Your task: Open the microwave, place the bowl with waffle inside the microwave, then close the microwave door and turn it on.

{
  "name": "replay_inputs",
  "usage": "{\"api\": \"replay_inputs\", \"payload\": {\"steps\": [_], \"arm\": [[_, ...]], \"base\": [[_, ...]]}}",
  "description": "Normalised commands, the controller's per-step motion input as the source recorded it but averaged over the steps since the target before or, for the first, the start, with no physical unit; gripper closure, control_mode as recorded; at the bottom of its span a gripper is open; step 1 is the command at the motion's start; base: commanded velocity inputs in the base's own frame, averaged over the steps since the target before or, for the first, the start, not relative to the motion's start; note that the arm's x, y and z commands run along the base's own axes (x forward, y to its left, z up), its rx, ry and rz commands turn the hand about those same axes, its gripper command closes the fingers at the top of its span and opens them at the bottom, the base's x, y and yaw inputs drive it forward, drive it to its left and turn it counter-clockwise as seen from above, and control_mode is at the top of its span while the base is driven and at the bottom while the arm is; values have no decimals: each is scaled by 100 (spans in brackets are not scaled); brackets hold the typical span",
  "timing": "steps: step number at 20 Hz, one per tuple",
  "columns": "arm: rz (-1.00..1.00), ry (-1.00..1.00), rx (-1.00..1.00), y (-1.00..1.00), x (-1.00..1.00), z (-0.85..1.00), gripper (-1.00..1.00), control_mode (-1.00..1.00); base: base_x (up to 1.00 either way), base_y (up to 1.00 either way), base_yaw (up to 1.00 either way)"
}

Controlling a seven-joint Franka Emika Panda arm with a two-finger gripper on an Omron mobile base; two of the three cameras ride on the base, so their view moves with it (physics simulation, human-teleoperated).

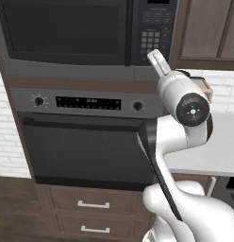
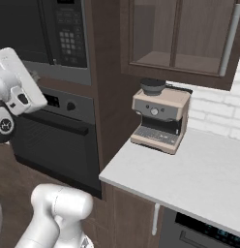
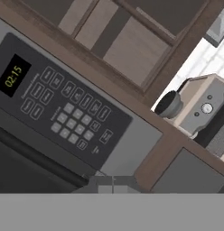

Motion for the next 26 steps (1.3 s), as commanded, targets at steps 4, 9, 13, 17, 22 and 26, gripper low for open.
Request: {"api": "replay_inputs", "payload": {"steps": [4,9,13,17,22,26], "arm": [[2,0,1,-9,10,0,100,-100],[0,0,0,0,23,0,100,-100],[0,0,0,0,28,0,100,-100],[0,1,0,0,37,0,100,-100],[0,0,0,0,36,0,100,-100],[0,1,0,-3,39,0,100,-100]], "base": [[0,0,0],[0,0,0],[0,0,0],[0,0,0],[0,0,0],[0,0,0]]}}
